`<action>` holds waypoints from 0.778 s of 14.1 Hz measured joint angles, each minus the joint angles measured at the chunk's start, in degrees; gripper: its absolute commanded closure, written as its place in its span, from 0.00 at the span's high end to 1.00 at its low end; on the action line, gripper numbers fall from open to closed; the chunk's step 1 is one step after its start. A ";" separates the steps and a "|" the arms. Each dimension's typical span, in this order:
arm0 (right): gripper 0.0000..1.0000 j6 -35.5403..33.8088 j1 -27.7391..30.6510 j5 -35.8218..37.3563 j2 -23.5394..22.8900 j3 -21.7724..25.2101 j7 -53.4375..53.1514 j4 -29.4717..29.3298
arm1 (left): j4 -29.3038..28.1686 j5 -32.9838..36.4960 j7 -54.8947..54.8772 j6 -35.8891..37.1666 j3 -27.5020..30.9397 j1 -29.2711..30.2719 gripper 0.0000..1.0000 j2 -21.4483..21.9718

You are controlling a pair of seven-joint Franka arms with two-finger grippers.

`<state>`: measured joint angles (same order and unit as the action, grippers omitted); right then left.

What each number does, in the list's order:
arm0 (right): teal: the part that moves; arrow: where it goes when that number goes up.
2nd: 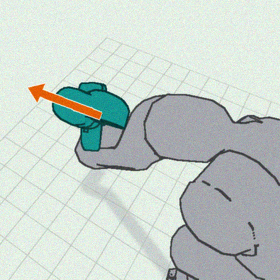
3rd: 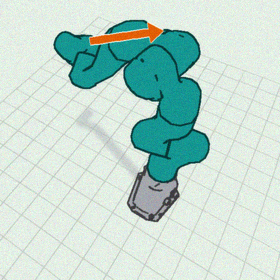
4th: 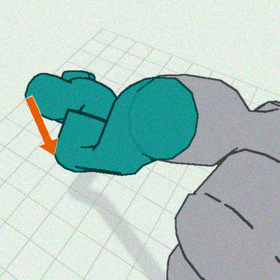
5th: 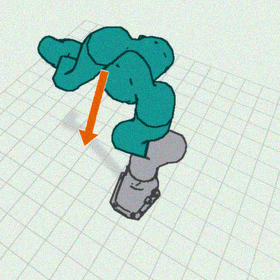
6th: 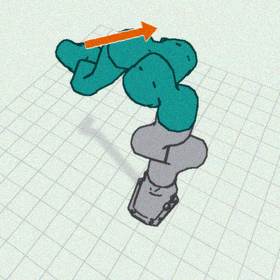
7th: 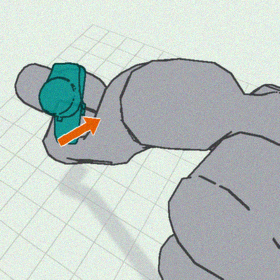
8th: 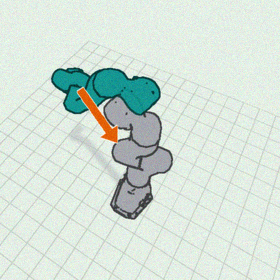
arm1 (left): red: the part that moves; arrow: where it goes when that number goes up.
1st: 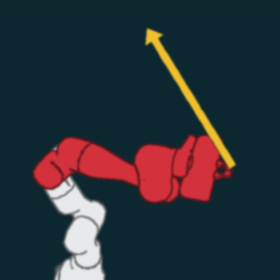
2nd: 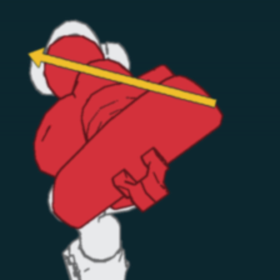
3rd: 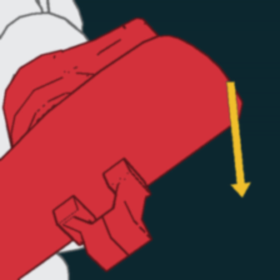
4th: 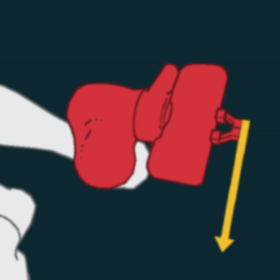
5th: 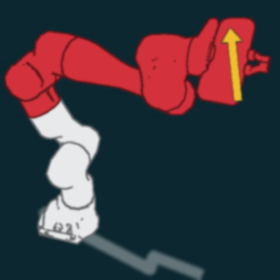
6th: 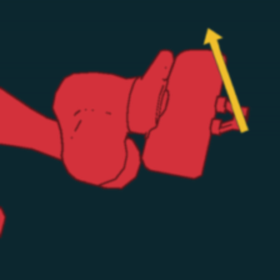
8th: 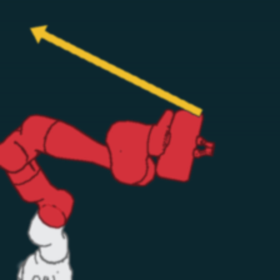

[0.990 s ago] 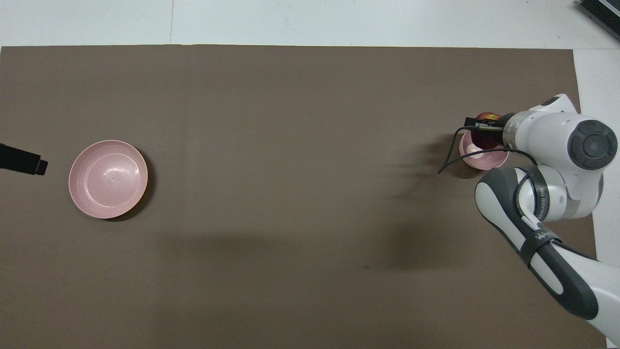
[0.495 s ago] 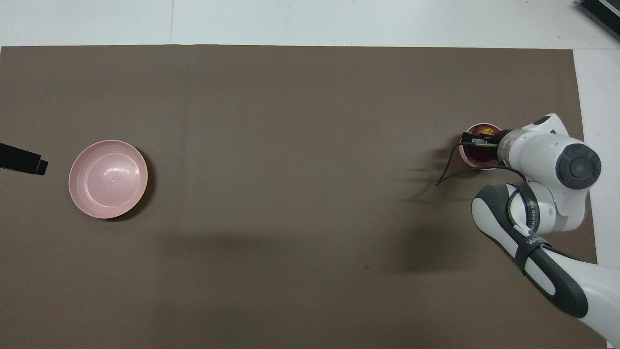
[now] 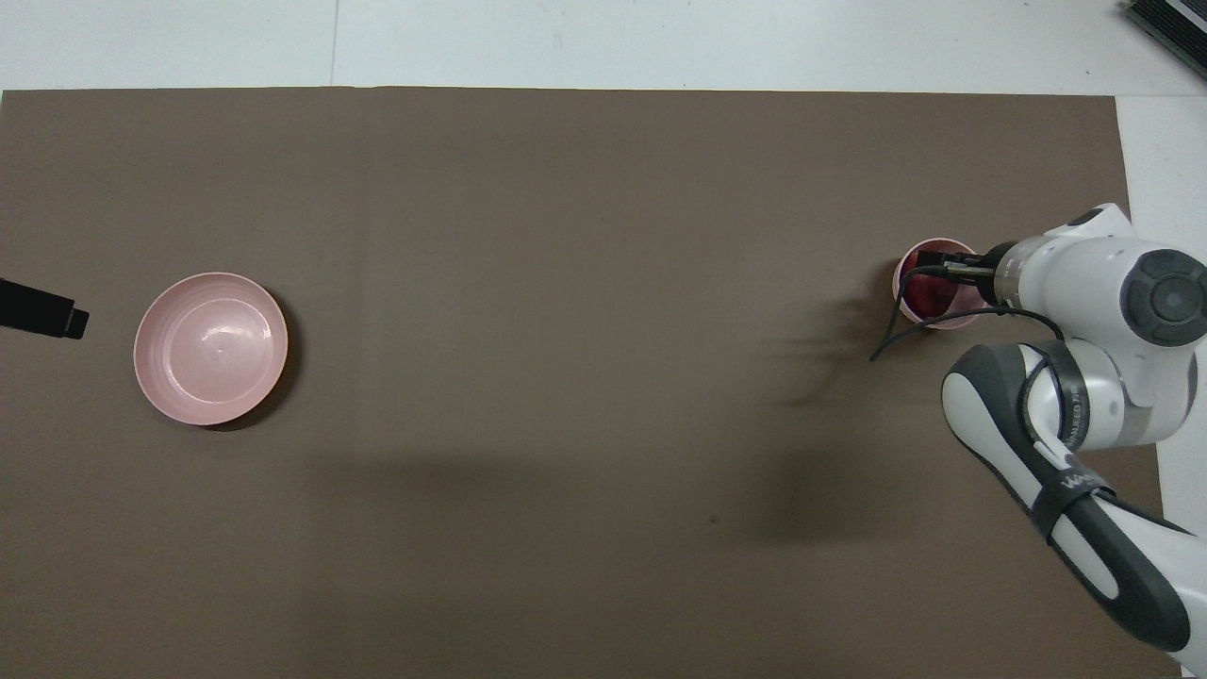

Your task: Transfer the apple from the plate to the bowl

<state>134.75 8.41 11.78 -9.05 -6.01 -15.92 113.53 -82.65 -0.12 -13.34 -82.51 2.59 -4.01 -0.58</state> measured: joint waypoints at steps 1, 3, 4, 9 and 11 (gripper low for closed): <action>1.00 -3.92 -0.03 -1.86 0.36 -0.46 1.13 -1.96 | 0.00 0.00 0.00 0.00 0.00 0.00 1.00 0.01; 1.00 -10.70 -0.04 -5.88 0.52 -0.73 4.64 -6.03 | 0.00 0.00 0.00 0.00 0.00 0.00 1.00 0.01; 1.00 -13.59 -0.02 -6.58 0.58 -0.72 5.59 -7.74 | 0.00 0.00 0.00 0.00 0.00 0.00 1.00 0.01; 1.00 -26.51 -0.05 -6.86 4.81 -1.36 6.58 -12.42 | 0.00 0.00 0.00 0.00 0.03 0.00 1.00 0.01; 1.00 -31.74 -0.06 -7.01 7.31 -1.78 6.58 -13.64 | 0.00 0.00 0.00 0.00 0.03 0.00 1.00 0.01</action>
<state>103.00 8.34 4.77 -1.74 -7.79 -9.34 99.88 -82.65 -0.12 -13.34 -82.51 2.62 -4.01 -0.57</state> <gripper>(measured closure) 0.000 0.000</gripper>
